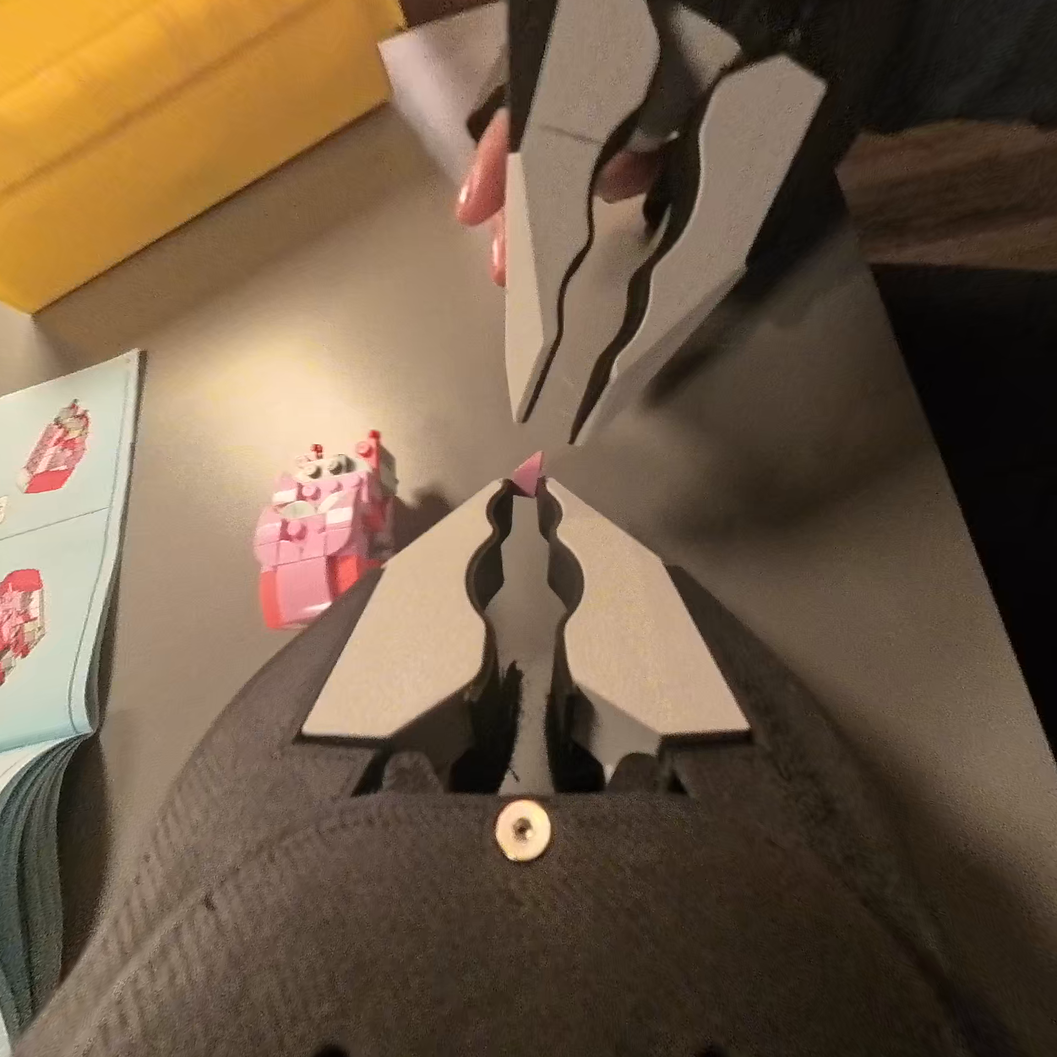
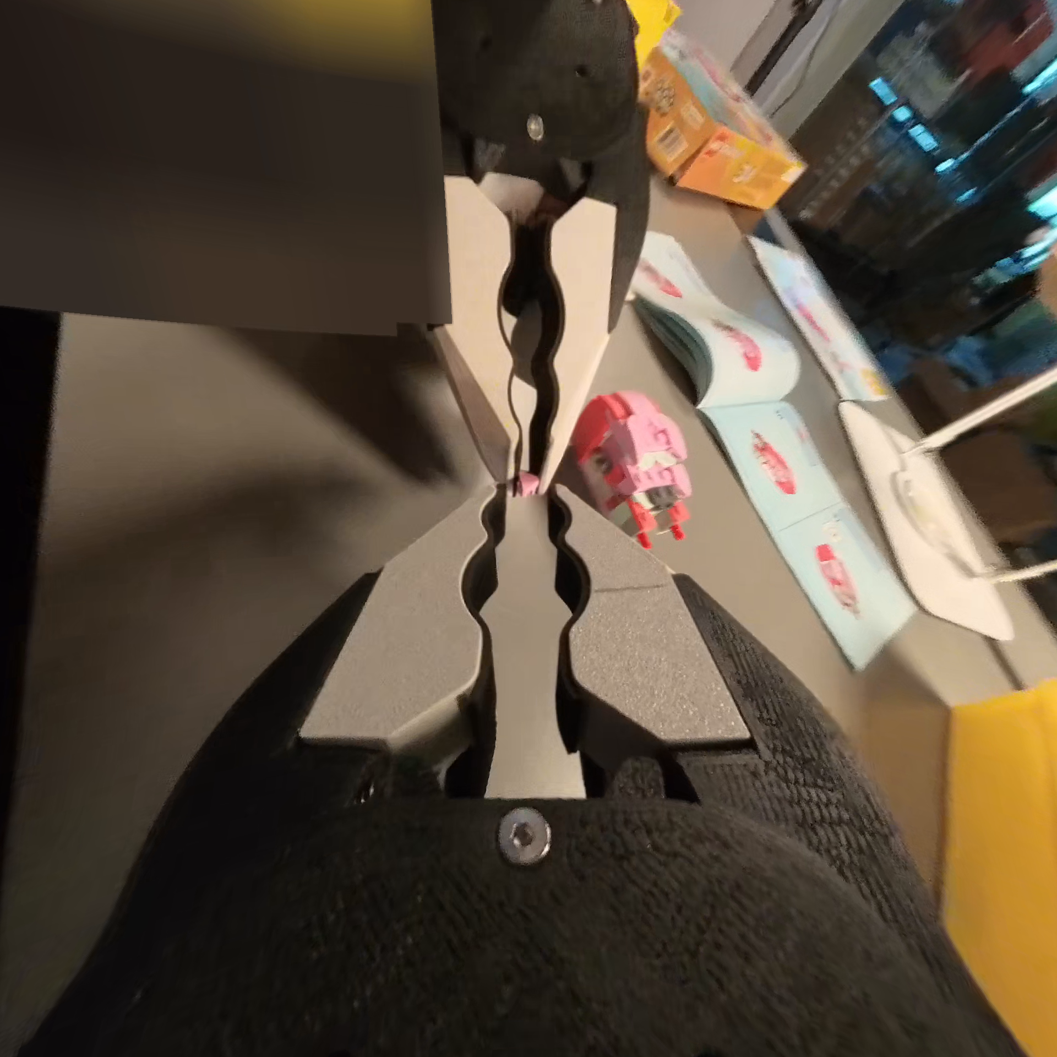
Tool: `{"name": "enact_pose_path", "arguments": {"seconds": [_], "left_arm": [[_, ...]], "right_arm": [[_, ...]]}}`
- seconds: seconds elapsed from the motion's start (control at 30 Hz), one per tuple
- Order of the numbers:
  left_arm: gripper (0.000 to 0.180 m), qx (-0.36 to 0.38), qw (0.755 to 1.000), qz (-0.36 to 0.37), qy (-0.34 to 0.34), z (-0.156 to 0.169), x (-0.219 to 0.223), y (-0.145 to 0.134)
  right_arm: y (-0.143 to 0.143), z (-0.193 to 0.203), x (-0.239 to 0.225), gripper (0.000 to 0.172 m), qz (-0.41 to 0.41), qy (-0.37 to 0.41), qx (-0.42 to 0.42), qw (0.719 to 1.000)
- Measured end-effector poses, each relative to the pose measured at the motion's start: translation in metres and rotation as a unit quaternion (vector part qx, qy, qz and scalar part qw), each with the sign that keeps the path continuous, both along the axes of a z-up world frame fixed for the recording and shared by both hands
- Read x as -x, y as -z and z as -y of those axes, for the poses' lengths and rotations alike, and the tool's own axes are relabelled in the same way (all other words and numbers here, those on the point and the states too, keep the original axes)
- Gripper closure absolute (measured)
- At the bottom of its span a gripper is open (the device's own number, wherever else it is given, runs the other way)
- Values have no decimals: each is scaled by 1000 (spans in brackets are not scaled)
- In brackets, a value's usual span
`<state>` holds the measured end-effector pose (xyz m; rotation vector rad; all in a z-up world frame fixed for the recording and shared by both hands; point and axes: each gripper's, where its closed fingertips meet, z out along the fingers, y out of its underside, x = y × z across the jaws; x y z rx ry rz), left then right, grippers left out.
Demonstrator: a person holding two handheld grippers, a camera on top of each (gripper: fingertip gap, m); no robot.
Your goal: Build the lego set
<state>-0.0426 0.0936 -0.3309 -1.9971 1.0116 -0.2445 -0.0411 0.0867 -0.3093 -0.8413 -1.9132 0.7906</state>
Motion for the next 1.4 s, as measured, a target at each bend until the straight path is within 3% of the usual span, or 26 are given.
{"name": "enact_pose_path", "arguments": {"seconds": [0.2, 0.27, 0.4, 0.53, 0.63, 0.9, 1.07, 1.4], "left_arm": [[173, -61, 996, -8, -57, -15, 18, -15], [172, -92, 993, -14, -77, -20, 23, -21], [173, -174, 977, -56, -112, -28, 33, -37], [173, -220, 963, -99, -117, -29, 34, -43], [173, -226, 960, -115, -117, -30, 34, -42], [173, -225, 959, -133, -112, -30, 34, -37], [173, -230, 957, -142, -105, -30, 31, -35], [172, -252, 952, -148, -93, -29, 27, -36]], "right_arm": [[-21, -15, 9, 154, -74, 54, -36, 995], [-26, -23, 11, 158, -80, 84, -11, 993], [-35, -31, 19, 165, -84, 130, 168, 973], [-40, -26, 27, 168, -63, 124, 355, 924], [-35, -23, 31, 166, -25, 115, 429, 896], [-27, -27, 32, 158, -4, 121, 470, 874], [-24, -27, 33, 170, 9, 123, 479, 869], [-24, -25, 28, 171, 23, 101, 504, 857]]}}
